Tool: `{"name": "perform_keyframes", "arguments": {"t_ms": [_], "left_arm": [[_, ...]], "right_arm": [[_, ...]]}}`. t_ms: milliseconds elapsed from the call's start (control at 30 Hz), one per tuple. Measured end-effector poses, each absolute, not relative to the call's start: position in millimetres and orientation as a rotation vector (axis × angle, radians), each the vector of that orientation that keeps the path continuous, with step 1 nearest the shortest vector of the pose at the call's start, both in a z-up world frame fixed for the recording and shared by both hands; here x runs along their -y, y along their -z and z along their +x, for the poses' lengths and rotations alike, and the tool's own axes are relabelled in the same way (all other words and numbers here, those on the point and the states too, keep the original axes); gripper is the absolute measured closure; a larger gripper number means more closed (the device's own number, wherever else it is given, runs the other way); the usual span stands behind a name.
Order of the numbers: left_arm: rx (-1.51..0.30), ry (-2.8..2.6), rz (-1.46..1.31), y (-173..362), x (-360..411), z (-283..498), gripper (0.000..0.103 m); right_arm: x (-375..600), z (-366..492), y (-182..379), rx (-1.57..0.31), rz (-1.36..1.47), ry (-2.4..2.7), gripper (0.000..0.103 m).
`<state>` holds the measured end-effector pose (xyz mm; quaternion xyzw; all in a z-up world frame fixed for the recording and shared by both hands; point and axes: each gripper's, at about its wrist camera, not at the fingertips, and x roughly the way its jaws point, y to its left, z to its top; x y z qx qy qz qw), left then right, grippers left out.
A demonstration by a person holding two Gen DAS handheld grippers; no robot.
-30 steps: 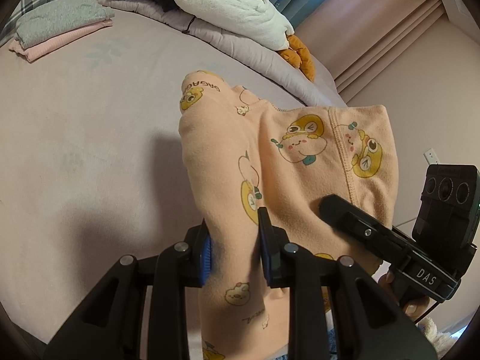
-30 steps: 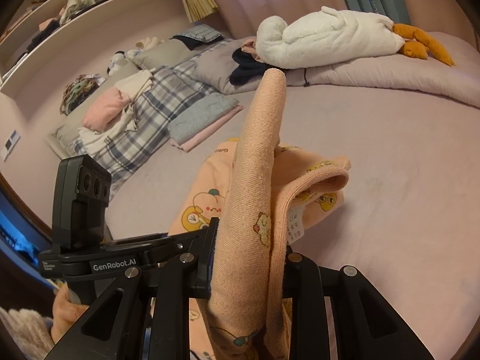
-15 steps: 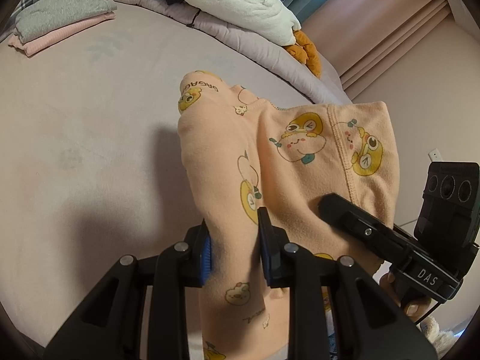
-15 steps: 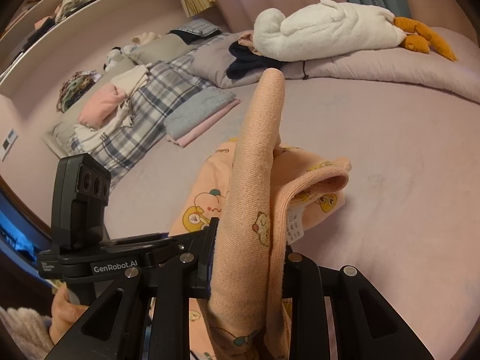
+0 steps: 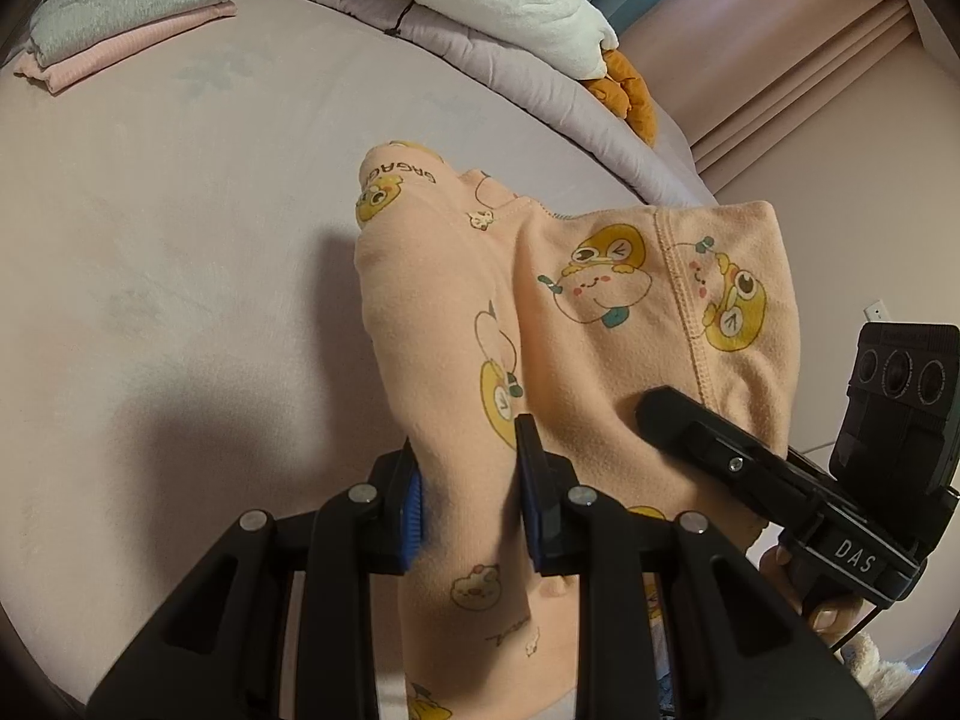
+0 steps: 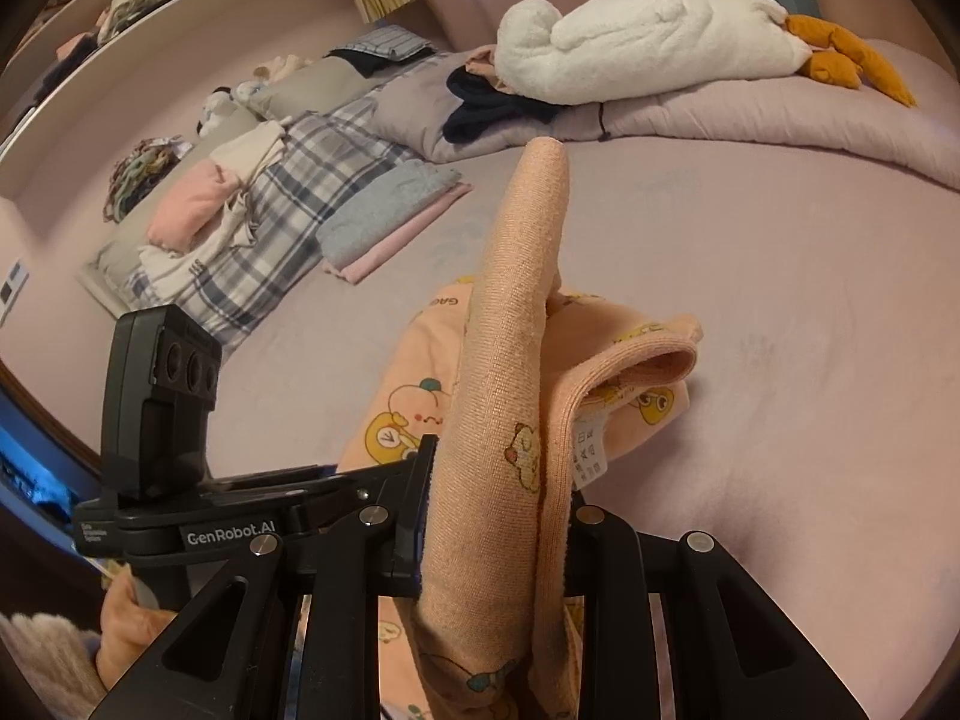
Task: Fold small clothes
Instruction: 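Hold the folded peach shirt raised with both grippers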
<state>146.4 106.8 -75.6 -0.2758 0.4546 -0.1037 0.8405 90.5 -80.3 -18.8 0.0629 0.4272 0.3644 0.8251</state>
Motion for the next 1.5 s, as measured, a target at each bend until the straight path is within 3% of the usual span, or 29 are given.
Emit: {"name": "perform_keyframes", "arguments": {"t_ms": [1500], "left_arm": [[-0.974, 0.189, -0.57, 83, -105, 161, 0.079]], "right_arm": [[74, 117, 35, -0.916, 0.162, -0.747, 0.075]]}}
